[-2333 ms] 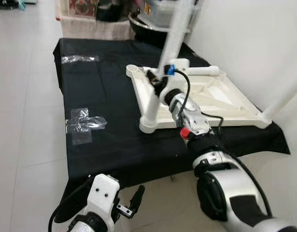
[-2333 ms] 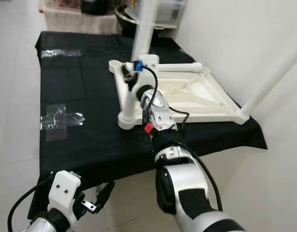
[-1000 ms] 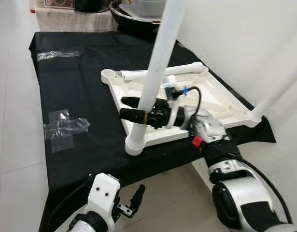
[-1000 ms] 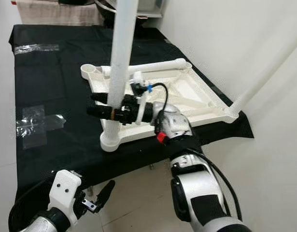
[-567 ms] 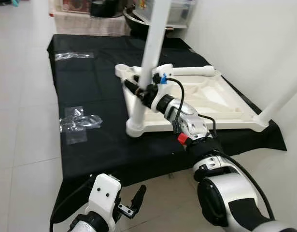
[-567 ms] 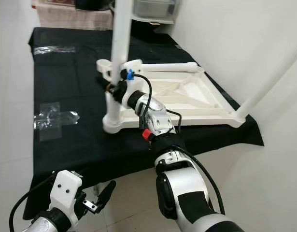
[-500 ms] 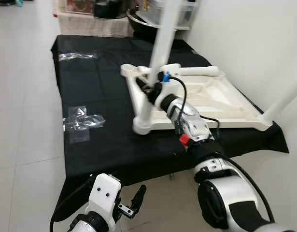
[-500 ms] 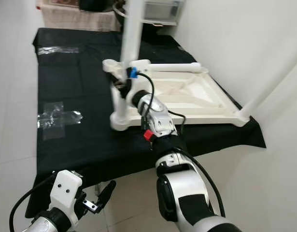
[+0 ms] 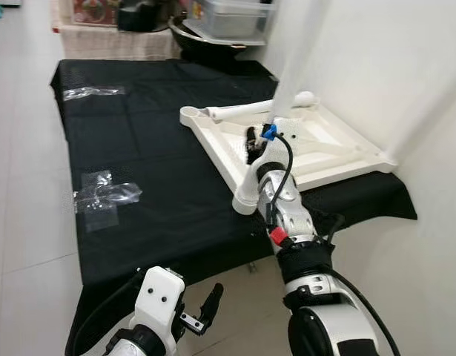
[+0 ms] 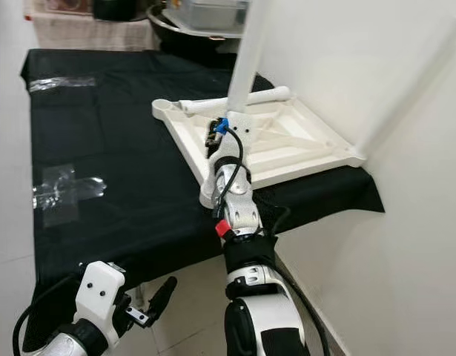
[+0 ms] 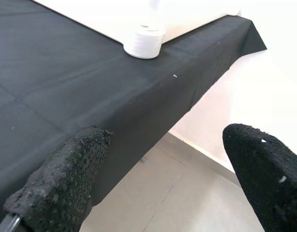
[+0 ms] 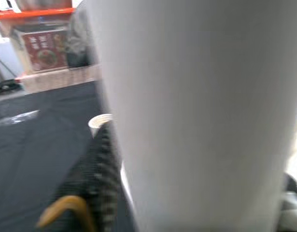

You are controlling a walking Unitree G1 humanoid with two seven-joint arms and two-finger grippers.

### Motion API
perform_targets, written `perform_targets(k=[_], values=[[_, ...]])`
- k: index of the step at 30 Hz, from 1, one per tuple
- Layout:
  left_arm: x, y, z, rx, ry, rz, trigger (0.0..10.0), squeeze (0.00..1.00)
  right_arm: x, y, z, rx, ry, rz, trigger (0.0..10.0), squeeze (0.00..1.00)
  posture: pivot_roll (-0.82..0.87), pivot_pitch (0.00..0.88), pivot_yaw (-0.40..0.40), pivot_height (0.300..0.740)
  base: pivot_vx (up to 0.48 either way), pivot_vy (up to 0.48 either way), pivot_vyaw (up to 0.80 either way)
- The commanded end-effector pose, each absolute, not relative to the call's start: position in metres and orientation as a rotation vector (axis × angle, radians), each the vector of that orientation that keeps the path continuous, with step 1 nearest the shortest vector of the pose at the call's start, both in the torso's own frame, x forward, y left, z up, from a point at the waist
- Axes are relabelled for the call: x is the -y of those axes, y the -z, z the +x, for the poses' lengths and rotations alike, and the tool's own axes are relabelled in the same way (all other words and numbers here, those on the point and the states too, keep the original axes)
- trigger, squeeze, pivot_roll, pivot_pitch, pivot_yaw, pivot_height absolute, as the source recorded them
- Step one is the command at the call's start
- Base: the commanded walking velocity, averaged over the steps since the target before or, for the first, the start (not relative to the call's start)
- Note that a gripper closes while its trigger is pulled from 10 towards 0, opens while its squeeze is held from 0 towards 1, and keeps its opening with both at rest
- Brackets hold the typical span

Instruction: Building children table

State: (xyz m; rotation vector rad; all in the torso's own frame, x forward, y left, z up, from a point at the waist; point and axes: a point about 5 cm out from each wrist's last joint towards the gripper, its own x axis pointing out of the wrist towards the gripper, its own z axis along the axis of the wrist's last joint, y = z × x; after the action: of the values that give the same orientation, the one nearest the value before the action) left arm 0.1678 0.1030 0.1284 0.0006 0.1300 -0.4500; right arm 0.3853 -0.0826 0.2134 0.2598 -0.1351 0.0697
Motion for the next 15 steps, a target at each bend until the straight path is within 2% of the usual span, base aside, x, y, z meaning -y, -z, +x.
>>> perform_targets(k=[1,5,6,8,10,11,12,13,14,15], values=[[-0.102,-0.124,0.166,-0.155,0.458,-0.006,10.0,0.0,0.089,-0.222,0.388,0.163,-0.083,0.28,10.0,0.0,0.16,0.098,-0.191,0.74,0.0,0.0,0.0],[-0.102,-0.124,0.167,-0.155,0.458,-0.006,10.0,0.0,0.102,-0.235,0.394,0.206,-0.167,0.299,10.0,0.0,0.15,0.099,-0.188,0.74,0.0,0.0,0.0],[-0.102,-0.124,0.167,-0.154,0.458,-0.008,10.0,0.0,0.107,-0.239,0.396,0.216,-0.256,0.308,10.0,0.0,0.15,0.1,-0.189,0.74,0.0,0.0,0.0],[-0.102,-0.124,0.167,-0.154,0.458,-0.009,10.0,0.0,0.109,-0.242,0.397,0.224,-0.319,0.316,10.0,0.0,0.15,0.1,-0.189,0.74,0.0,0.0,0.0],[-0.102,-0.124,0.168,-0.151,0.457,-0.012,10.0,0.0,0.112,-0.237,0.396,0.188,-0.611,0.281,10.0,0.0,0.15,0.102,-0.192,0.74,0.0,0.0,0.0],[-0.102,-0.124,0.168,-0.151,0.456,-0.013,10.0,0.0,0.112,-0.232,0.389,0.145,-0.849,0.277,10.0,0.0,0.15,0.102,-0.192,0.74,0.0,0.0,0.0],[-0.102,-0.124,0.168,-0.151,0.456,-0.013,10.0,0.0,0.112,-0.232,0.389,0.145,-0.849,0.277,10.0,0.0,0.15,0.102,-0.192,0.74,0.0,0.0,0.0],[-0.102,-0.124,0.168,-0.151,0.455,-0.011,10.0,0.0,0.109,-0.23,0.381,0.118,-1.017,0.294,10.0,0.0,0.15,0.102,-0.196,0.74,0.0,0.0,0.0],[-0.103,-0.124,0.168,-0.151,0.455,-0.01,10.0,0.0,0.109,-0.23,0.38,0.113,-1.051,0.298,10.0,0.0,0.15,0.102,-0.196,0.74,0.0,0.0,0.0],[-0.103,-0.125,0.168,-0.149,0.454,-0.01,10.0,0.0,0.105,-0.228,0.372,0.101,-1.18,0.265,10.0,0.0,0.15,0.102,-0.195,0.74,0.0,0.0,0.0]])
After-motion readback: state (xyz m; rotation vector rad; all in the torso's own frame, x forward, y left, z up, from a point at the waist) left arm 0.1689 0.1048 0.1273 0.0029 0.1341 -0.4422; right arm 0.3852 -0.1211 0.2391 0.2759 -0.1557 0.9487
